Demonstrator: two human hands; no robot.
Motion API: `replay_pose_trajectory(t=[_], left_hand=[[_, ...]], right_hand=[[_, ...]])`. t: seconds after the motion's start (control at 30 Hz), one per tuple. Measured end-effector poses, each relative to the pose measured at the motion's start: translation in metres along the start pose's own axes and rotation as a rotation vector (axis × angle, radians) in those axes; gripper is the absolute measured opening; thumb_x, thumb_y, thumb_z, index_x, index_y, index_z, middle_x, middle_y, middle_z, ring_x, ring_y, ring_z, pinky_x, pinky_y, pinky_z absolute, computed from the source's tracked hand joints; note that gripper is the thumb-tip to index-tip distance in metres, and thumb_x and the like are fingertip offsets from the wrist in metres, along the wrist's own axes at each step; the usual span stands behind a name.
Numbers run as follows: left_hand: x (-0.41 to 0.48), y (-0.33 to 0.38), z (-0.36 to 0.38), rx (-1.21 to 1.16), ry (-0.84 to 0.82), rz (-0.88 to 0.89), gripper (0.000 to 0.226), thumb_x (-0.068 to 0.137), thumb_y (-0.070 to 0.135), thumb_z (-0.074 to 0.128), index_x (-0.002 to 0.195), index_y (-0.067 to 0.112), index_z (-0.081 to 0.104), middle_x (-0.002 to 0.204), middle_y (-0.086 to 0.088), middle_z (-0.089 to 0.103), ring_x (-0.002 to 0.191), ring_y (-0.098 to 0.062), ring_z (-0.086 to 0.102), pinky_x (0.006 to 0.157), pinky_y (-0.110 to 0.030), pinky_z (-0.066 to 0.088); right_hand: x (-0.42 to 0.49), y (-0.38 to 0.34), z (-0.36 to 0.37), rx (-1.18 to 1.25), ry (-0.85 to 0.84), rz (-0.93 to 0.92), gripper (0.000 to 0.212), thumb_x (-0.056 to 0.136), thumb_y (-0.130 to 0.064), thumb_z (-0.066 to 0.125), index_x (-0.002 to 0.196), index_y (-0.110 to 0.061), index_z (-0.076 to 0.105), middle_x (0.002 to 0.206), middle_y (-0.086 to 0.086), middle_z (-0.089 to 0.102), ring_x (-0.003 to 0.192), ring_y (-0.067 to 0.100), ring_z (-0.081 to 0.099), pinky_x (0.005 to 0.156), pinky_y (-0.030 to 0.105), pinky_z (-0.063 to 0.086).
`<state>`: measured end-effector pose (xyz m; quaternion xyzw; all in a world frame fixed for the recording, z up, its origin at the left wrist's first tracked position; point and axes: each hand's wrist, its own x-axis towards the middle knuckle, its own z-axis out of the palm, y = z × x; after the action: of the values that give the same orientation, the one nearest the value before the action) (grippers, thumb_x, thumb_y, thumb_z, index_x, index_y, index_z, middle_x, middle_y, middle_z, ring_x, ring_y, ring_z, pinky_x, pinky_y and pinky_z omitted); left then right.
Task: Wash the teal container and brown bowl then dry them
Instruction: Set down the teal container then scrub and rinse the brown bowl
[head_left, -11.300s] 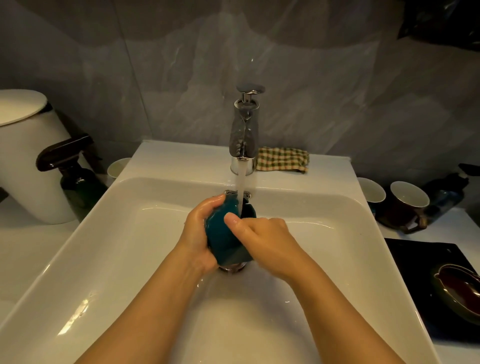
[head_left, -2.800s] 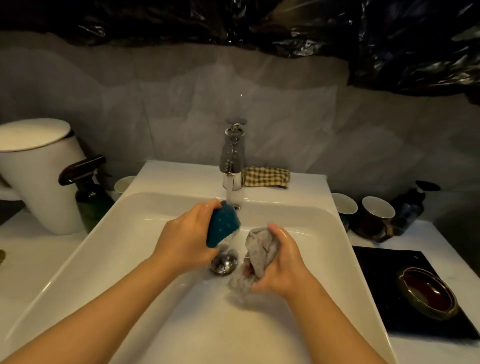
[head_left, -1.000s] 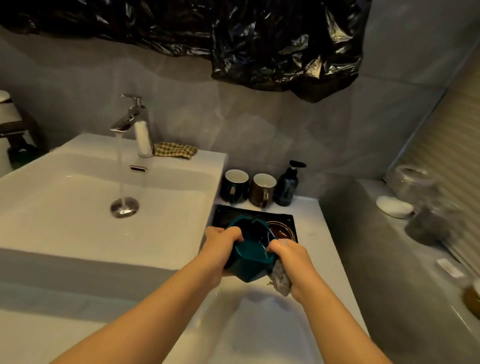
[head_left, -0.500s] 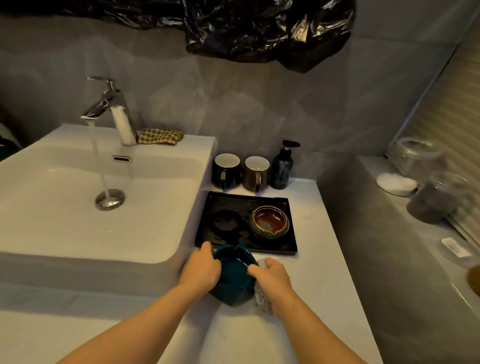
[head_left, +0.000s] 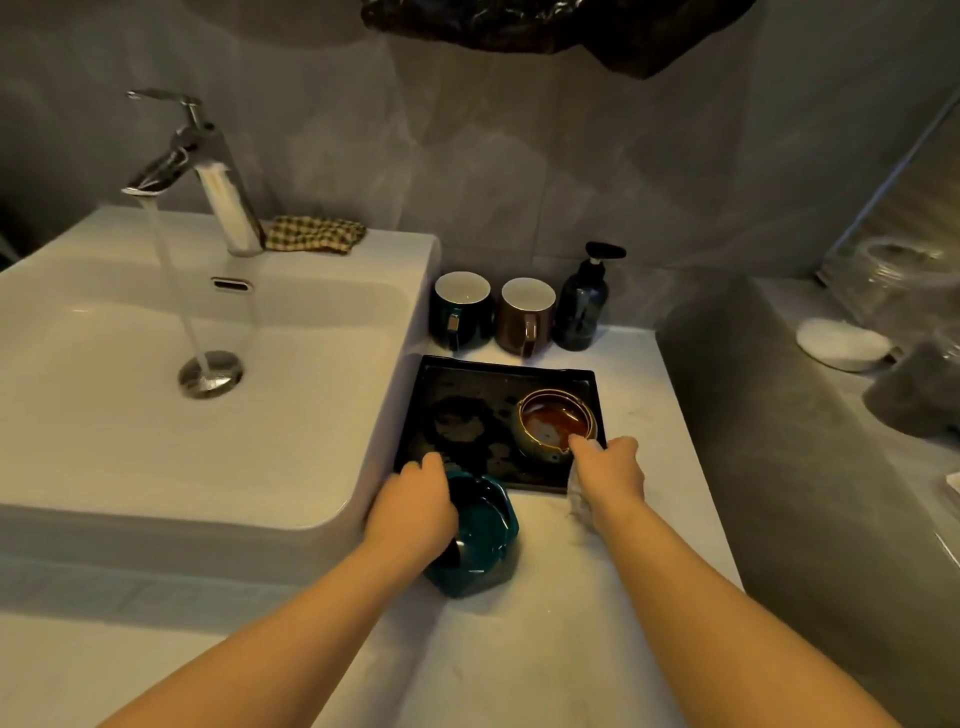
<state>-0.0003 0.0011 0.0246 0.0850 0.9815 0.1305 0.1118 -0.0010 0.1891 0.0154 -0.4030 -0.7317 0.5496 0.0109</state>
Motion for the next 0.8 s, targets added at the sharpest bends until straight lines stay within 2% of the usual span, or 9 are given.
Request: replay_pose_trajectory(t=[0.1, 0.23, 0.33, 0.4, 0.47, 0.6, 0.67, 0.73, 0.8], left_hand=[[0.006, 0.006, -0.01, -0.011, 0.062, 0.056, 0.021, 0.09, 0.014, 0.042, 0.109, 0.008, 0.045, 0.112, -0.013, 0.055, 0.098, -0.03, 0.054, 0.07, -0.032, 0.037], [0.015, 0.009, -0.022, -0.091, 0.047, 0.099, 0.028, 0.091, 0.017, 0.041, 0.117, 0.011, 0.05, 0.11, -0.009, 0.058, 0.097, -0.027, 0.056, 0.075, -0.035, 0.045], [0.023, 0.009, -0.03, -0.203, -0.021, 0.109, 0.03, 0.09, 0.016, 0.042, 0.118, 0.016, 0.053, 0.107, -0.005, 0.063, 0.096, -0.023, 0.057, 0.073, -0.03, 0.044], [0.027, 0.007, -0.038, -0.331, -0.063, 0.1, 0.027, 0.088, 0.017, 0.045, 0.113, 0.019, 0.056, 0.102, 0.001, 0.064, 0.092, -0.018, 0.057, 0.072, -0.028, 0.044], [0.032, 0.004, -0.047, -0.468, -0.065, 0.088, 0.019, 0.087, 0.016, 0.049, 0.102, 0.022, 0.059, 0.089, 0.006, 0.062, 0.082, -0.013, 0.057, 0.07, -0.025, 0.044], [0.037, 0.001, -0.067, -0.913, -0.115, 0.02, 0.018, 0.084, 0.006, 0.049, 0.079, 0.02, 0.06, 0.072, -0.001, 0.062, 0.069, -0.016, 0.059, 0.071, -0.031, 0.053], [0.037, -0.006, -0.08, -1.006, -0.092, 0.033, 0.021, 0.085, 0.005, 0.049, 0.075, 0.02, 0.06, 0.072, -0.003, 0.062, 0.071, -0.019, 0.06, 0.071, -0.032, 0.054], [0.04, -0.019, -0.097, -1.024, 0.0, 0.045, 0.016, 0.087, 0.012, 0.051, 0.077, 0.023, 0.059, 0.078, -0.003, 0.063, 0.079, -0.022, 0.062, 0.075, -0.036, 0.055], [0.042, -0.038, -0.119, -1.095, 0.037, 0.015, 0.004, 0.09, 0.024, 0.053, 0.093, 0.022, 0.056, 0.092, -0.003, 0.061, 0.087, -0.022, 0.062, 0.074, -0.036, 0.055]], right_hand=[[0.01, -0.008, 0.004, -0.166, 0.015, 0.013, 0.048, 0.092, -0.033, 0.053, 0.129, -0.007, 0.037, 0.117, 0.015, 0.055, 0.09, 0.027, 0.053, 0.072, 0.034, 0.044], [0.022, -0.012, 0.006, -0.209, 0.023, 0.045, 0.034, 0.084, -0.03, 0.057, 0.105, -0.002, 0.058, 0.097, 0.017, 0.067, 0.08, 0.031, 0.063, 0.068, 0.035, 0.053], [0.025, -0.013, 0.004, -0.156, 0.032, 0.083, 0.027, 0.08, -0.026, 0.06, 0.089, -0.002, 0.065, 0.084, 0.017, 0.07, 0.068, 0.029, 0.065, 0.071, 0.039, 0.057], [0.02, -0.014, 0.003, -0.136, 0.053, 0.079, 0.023, 0.081, -0.024, 0.059, 0.084, -0.002, 0.063, 0.079, 0.017, 0.069, 0.061, 0.027, 0.062, 0.062, 0.034, 0.053], [0.012, -0.017, 0.004, -0.118, 0.067, 0.051, 0.02, 0.081, -0.022, 0.058, 0.079, -0.003, 0.061, 0.073, 0.016, 0.066, 0.056, 0.025, 0.058, 0.057, 0.031, 0.047], [-0.01, -0.042, 0.009, -0.065, 0.047, -0.071, 0.018, 0.071, -0.022, 0.056, 0.065, -0.006, 0.063, 0.052, 0.01, 0.057, 0.047, 0.023, 0.049, 0.057, 0.035, 0.045], [-0.027, -0.063, 0.014, -0.057, 0.038, -0.134, 0.017, 0.07, -0.022, 0.057, 0.061, -0.008, 0.061, 0.045, 0.008, 0.052, 0.045, 0.023, 0.047, 0.056, 0.036, 0.046], [-0.048, -0.087, 0.023, -0.044, 0.041, -0.197, 0.016, 0.07, -0.02, 0.057, 0.057, -0.01, 0.056, 0.045, 0.009, 0.049, 0.044, 0.023, 0.044, 0.051, 0.034, 0.044], [-0.067, -0.108, 0.037, -0.031, 0.037, -0.256, 0.023, 0.071, -0.018, 0.057, 0.05, -0.014, 0.048, 0.041, 0.008, 0.044, 0.041, 0.022, 0.041, 0.047, 0.03, 0.04]])
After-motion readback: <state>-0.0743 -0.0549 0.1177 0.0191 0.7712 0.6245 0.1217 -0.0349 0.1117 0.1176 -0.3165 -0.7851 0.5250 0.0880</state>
